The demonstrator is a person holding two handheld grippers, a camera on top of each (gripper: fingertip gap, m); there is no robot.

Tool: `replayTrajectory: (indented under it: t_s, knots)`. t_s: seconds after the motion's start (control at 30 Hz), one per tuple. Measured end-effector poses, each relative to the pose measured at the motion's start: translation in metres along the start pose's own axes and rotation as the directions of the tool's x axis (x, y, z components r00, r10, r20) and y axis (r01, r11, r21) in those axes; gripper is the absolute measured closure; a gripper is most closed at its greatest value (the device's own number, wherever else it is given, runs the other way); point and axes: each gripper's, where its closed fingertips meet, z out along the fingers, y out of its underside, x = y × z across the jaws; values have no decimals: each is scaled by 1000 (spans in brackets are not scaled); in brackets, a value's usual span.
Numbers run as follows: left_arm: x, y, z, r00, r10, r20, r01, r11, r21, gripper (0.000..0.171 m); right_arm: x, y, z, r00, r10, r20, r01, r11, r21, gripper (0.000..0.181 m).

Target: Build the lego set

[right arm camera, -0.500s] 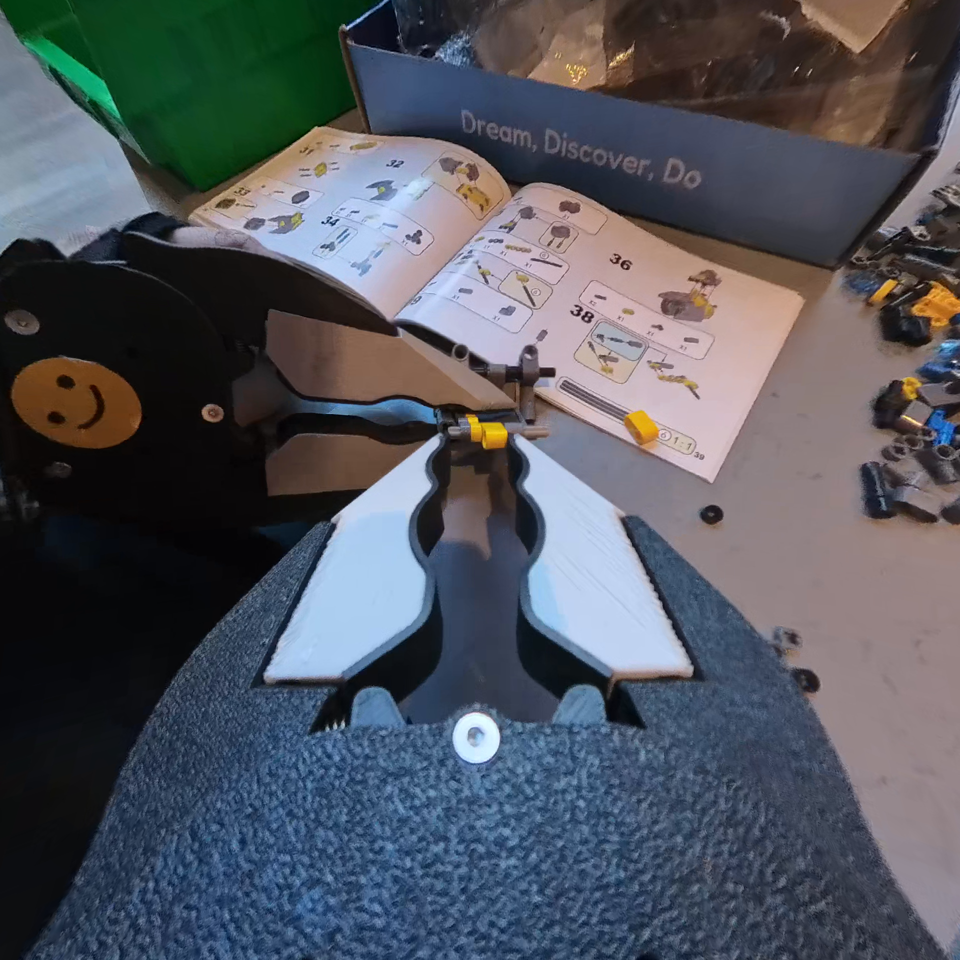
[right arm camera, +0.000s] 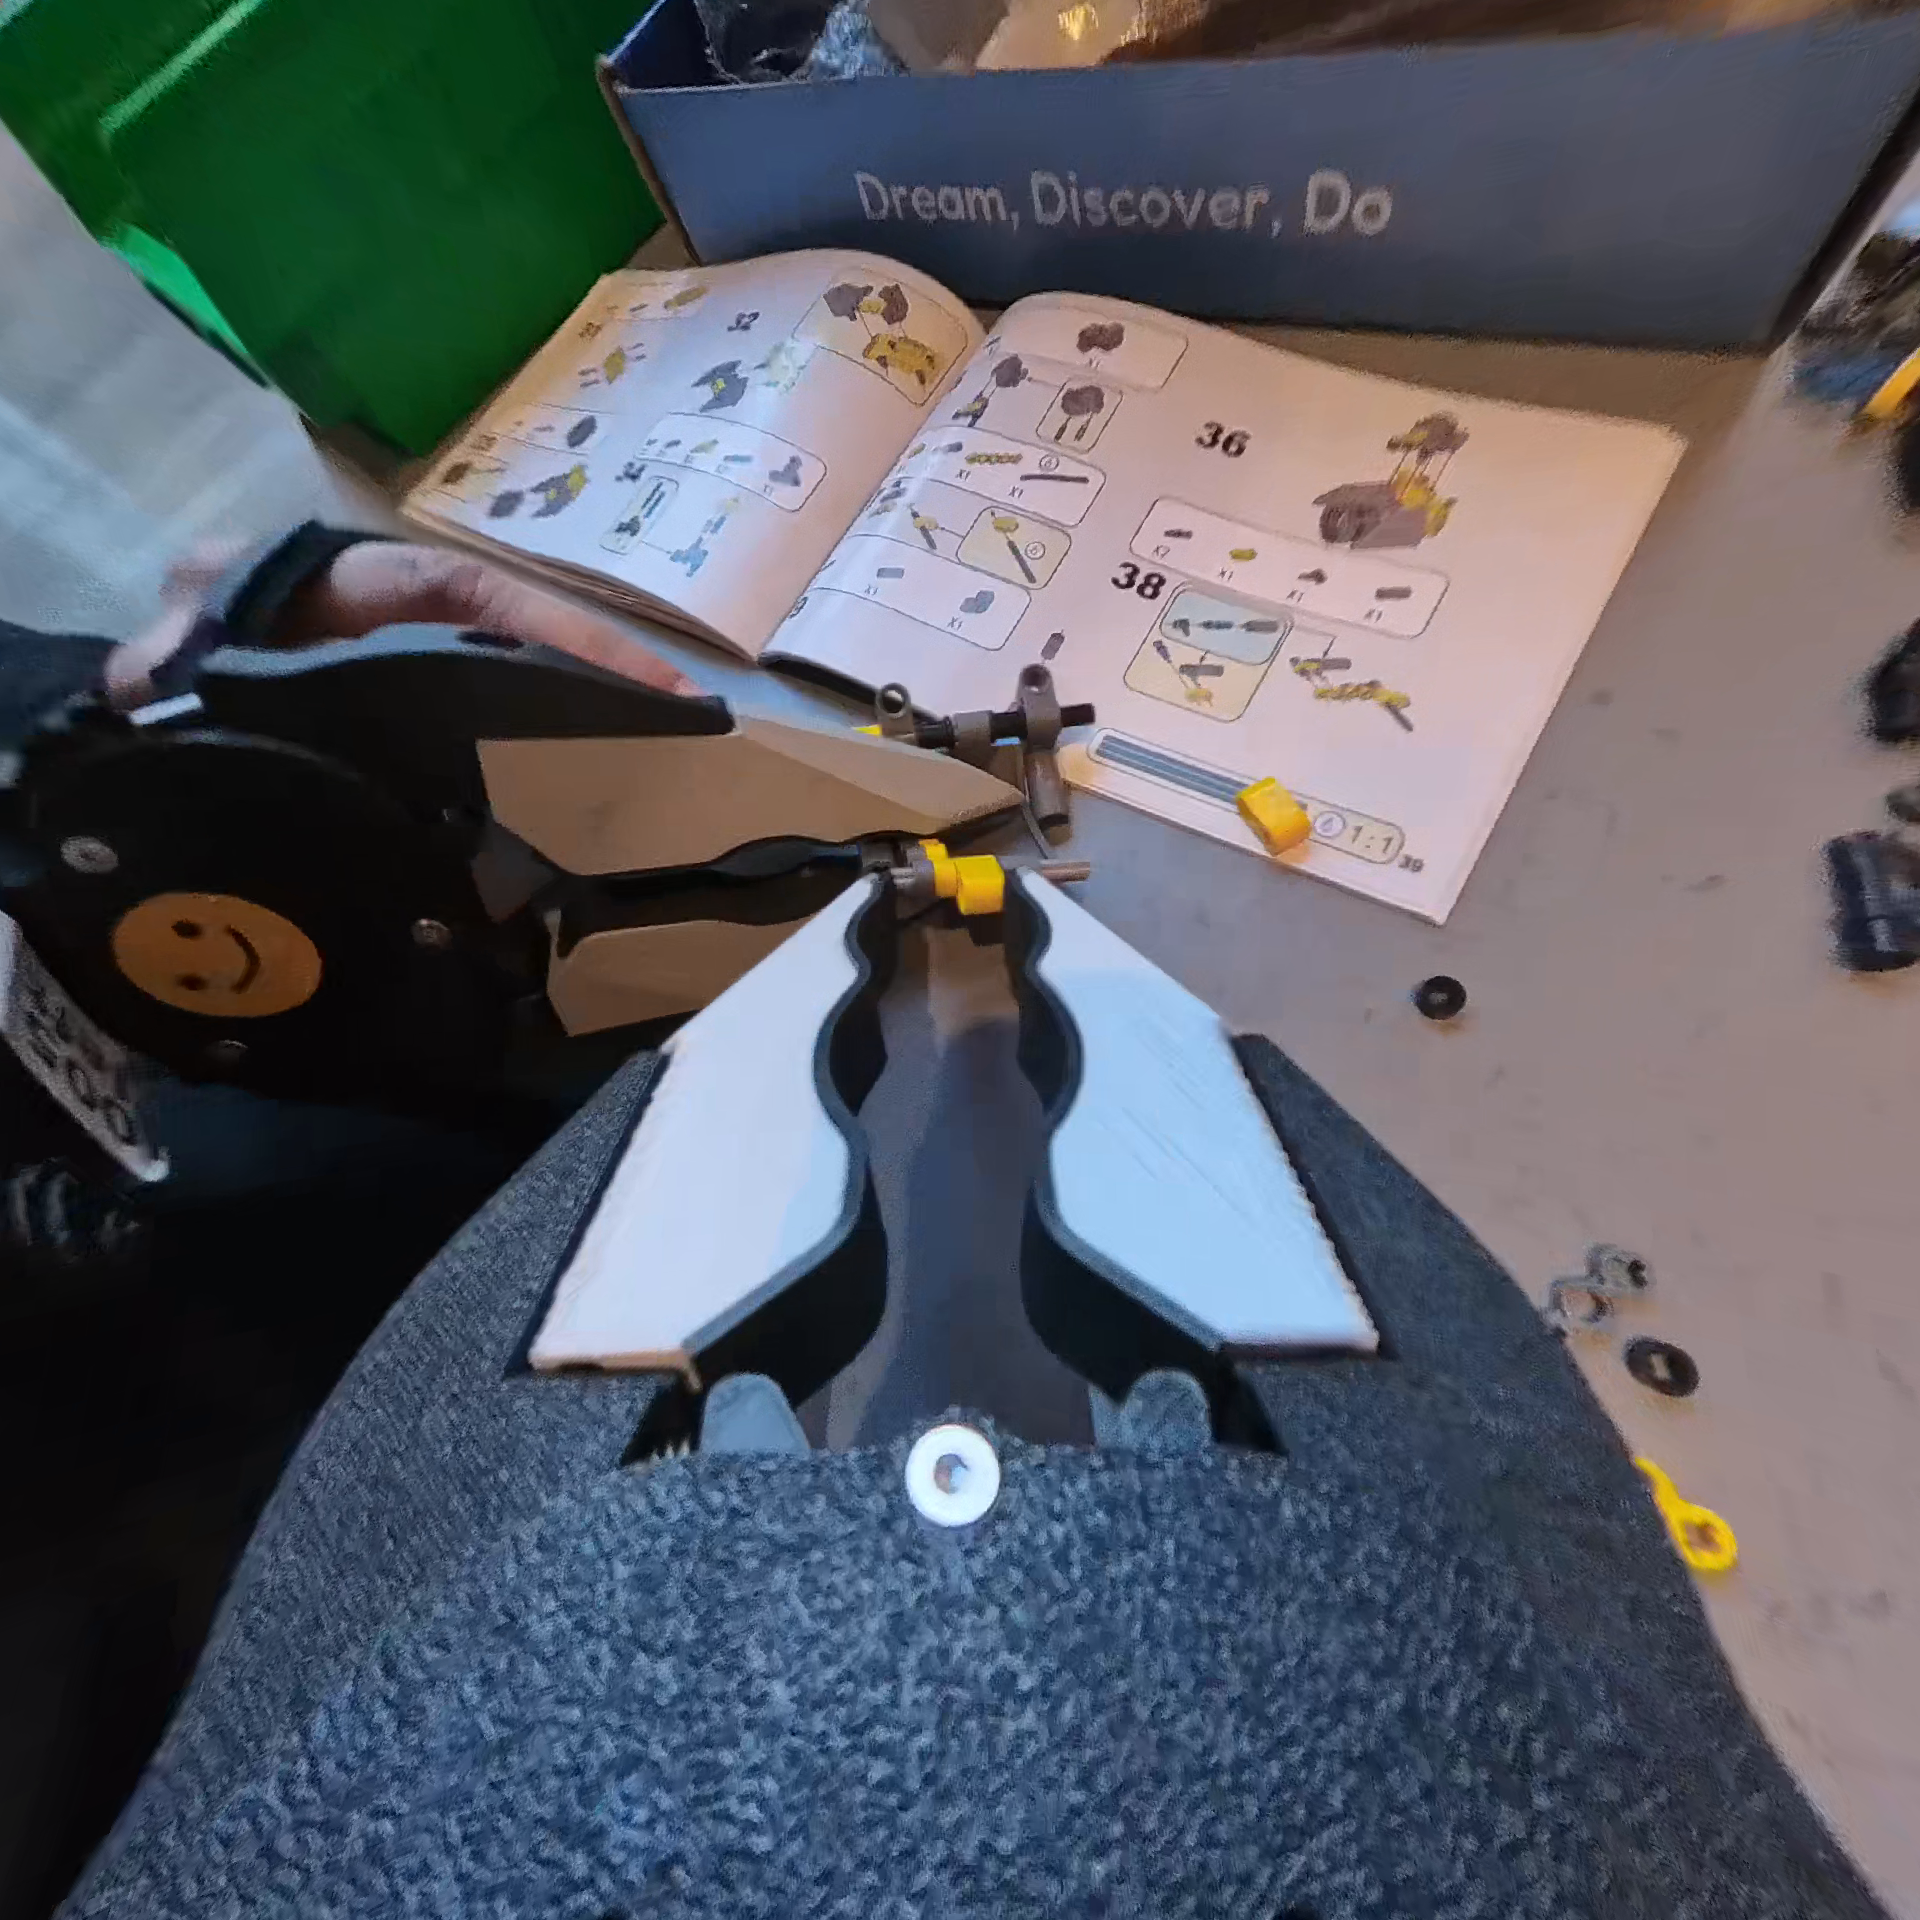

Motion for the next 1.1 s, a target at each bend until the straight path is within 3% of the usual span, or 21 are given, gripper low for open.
replayTrajectory:
  t_s: [0.07,0.13,0.2,0.37,0.4,0.5,0.6,0.7,0.9,0.97,1.03,1.1]
  knots:
    - [-1,1,2,1000,-22,0,22,1000,-3,166,2,-1,1,999,26,40,-24,999,-46,163]
    - [-3,3,4,999,-46,7,46,999,-3,166,2,-2,2,988,-149,-34,144,980,-135,163]
    - [-4,3,4,999,-40,18,40,999,4,166,0,-1,1,932,-350,-89,316,910,-268,163]
    - [-4,-1,3,999,-2,50,1,1000,23,166,2,4,-5,848,-519,-103,457,816,-353,165]
    - [-3,-2,3,999,-11,34,10,999,32,166,12,3,-5,821,-553,-140,473,797,-375,174]
    - [-6,3,5,999,-36,30,36,999,6,166,13,-1,1,876,-435,-207,383,890,-249,174]
    - [3,-14,0,1000,-8,-28,12,993,121,165,5,13,-19,933,-333,-135,308,935,-177,175]
    - [1,-16,1,999,-26,-29,30,992,120,165,17,13,-53,921,-365,-139,338,923,-187,181]
    - [6,-20,-6,999,44,-22,-39,982,187,165,20,29,-53,876,-481,-15,459,844,-279,151]
    - [13,-20,-11,989,53,-140,-22,977,211,165,22,38,-46,835,-549,-33,513,799,-314,148]
    - [19,-19,-17,942,15,-335,57,977,204,165,19,43,-41,823,-567,-32,532,790,-304,154]
    - [26,-23,-32,802,-23,-597,163,970,182,164,18,40,-40,830,-557,-34,530,805,-266,171]
